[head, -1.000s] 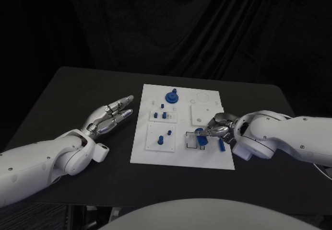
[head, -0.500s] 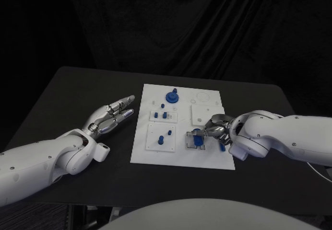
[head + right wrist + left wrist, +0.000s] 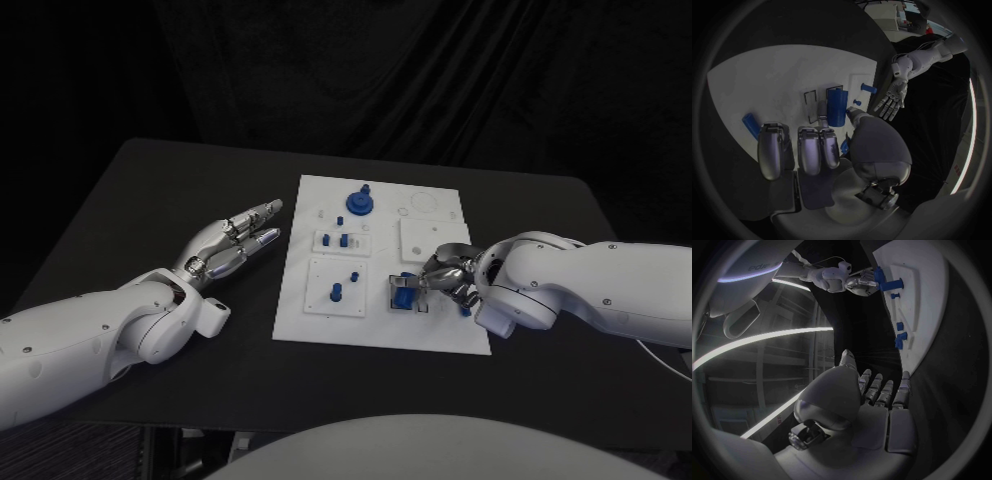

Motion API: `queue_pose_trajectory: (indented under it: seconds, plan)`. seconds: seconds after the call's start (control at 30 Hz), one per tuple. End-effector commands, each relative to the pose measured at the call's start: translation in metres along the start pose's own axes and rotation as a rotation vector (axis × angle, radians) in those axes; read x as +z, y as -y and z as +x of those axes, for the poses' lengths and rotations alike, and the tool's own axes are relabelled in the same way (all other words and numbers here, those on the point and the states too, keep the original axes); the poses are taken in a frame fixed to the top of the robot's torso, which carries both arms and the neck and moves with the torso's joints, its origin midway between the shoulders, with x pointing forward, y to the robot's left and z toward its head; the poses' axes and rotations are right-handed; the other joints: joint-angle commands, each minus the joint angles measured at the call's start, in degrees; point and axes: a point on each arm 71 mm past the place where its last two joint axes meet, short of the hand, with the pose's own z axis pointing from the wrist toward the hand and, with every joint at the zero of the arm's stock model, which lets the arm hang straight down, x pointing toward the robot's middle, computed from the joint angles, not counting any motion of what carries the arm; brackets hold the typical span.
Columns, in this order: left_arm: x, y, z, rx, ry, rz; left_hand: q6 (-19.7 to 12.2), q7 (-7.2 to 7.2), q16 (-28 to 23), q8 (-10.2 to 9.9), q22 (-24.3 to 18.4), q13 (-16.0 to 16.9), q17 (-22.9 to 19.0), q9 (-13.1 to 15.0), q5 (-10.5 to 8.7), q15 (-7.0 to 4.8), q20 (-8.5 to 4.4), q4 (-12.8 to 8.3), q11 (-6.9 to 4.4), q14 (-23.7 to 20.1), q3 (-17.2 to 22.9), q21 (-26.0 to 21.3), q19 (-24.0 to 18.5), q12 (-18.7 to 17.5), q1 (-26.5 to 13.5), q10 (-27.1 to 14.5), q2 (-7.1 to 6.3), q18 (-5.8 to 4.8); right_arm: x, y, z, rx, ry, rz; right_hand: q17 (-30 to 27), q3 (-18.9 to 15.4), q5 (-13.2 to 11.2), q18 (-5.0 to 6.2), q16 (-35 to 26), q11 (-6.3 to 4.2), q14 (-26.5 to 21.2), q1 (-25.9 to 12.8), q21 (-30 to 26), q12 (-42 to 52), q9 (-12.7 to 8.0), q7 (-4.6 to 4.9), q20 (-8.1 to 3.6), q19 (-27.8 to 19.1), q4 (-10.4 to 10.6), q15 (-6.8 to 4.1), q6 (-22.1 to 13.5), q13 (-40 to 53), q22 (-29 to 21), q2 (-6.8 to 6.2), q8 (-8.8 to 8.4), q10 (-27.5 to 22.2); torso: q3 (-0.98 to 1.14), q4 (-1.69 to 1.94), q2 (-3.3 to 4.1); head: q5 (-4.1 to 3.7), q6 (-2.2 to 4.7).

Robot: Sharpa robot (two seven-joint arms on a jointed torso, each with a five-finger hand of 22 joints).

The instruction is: Assemble the parts on the task board

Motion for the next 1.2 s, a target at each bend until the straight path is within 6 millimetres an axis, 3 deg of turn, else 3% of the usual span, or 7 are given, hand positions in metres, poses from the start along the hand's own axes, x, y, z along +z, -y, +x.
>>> queue_pose_trajectory:
  seconds: [0.03,0.53,0.77,0.9,1.2]
  plan:
    - [0.0003,0.0062,0.0021,-0.013,-0.010,0.089,0.3,0.05,0.3,0.3,0.1,0.0,0.1,0.1,-0.08,0.25,0.15,0.0,0.19,0.1,0.4,0.3,0.4,0.2,0.8,0.0,-0.02,1.02,0.0008,0.0025,0.0030,-0.014,-0.027,0.021,14.9,-0.6,0.0,0.67,0.1,0.52,6.1,-0.4,-0.2,0.2,-0.1,0.13,0.35,2.9,0.1,0.44,-0.4,15.1,12.9,-0.35,-0.33,6.0,0.04,0.02,0.01,0.00,-0.01]
    - [0.0004,0.0055,0.0024,-0.016,-0.012,0.084,0.3,0.14,0.3,0.2,0.0,0.0,0.1,0.1,-0.08,0.31,0.16,0.0,0.18,0.1,0.4,0.3,0.4,0.2,0.8,0.0,-0.02,1.01,0.0014,0.0004,0.0029,-0.050,-0.022,0.002,15.1,-1.8,0.0,0.87,0.2,0.61,6.1,-0.5,-1.0,0.2,-0.1,0.21,0.46,2.5,0.1,0.53,-0.6,15.1,12.7,-1.10,-0.39,6.0,0.00,-0.06,-0.01,0.12,-0.01]
    - [0.0004,0.0052,0.0024,-0.016,-0.013,0.082,0.2,0.16,0.3,0.2,0.0,0.0,0.1,0.1,-0.08,0.32,0.16,0.0,0.17,0.1,0.4,0.3,0.4,0.2,0.8,0.0,-0.02,1.01,0.0013,-0.0002,0.0013,-0.041,-0.004,-0.013,15.1,-1.8,0.2,1.00,0.2,0.49,6.1,0.9,-1.5,0.2,0.2,0.02,0.47,2.3,-0.7,0.47,-0.1,15.1,12.5,0.15,0.24,6.0,0.00,-0.03,0.00,0.10,-0.01]
    - [0.0003,0.0050,0.0024,-0.016,-0.013,0.081,0.1,0.19,0.3,0.2,0.0,0.0,0.1,0.1,-0.08,0.34,0.16,0.0,0.17,0.1,0.4,0.3,0.4,0.2,0.8,0.0,-0.03,1.00,0.0011,-0.0007,-0.0004,-0.029,0.016,-0.026,15.0,-1.7,0.1,1.09,0.1,0.52,6.1,2.9,-1.9,0.2,0.7,0.08,0.46,2.1,-2.2,0.48,-0.8,15.1,12.4,0.90,0.81,6.0,0.01,-0.03,0.00,0.10,-0.01]
    - [0.0000,0.0045,0.0025,-0.017,-0.014,0.079,0.1,0.19,0.3,0.2,0.0,0.0,0.1,0.1,-0.08,0.34,0.16,0.0,0.17,0.1,0.4,0.3,0.4,0.2,0.8,0.0,-0.03,1.00,-0.0007,-0.0022,-0.0017,-0.016,0.035,-0.062,15.0,-2.3,0.1,1.09,0.1,0.57,6.1,2.9,-1.9,0.2,1.0,0.12,0.48,2.0,-2.4,0.52,-1.0,15.1,12.4,0.60,1.23,6.0,0.03,-0.04,-0.06,0.34,-0.01]
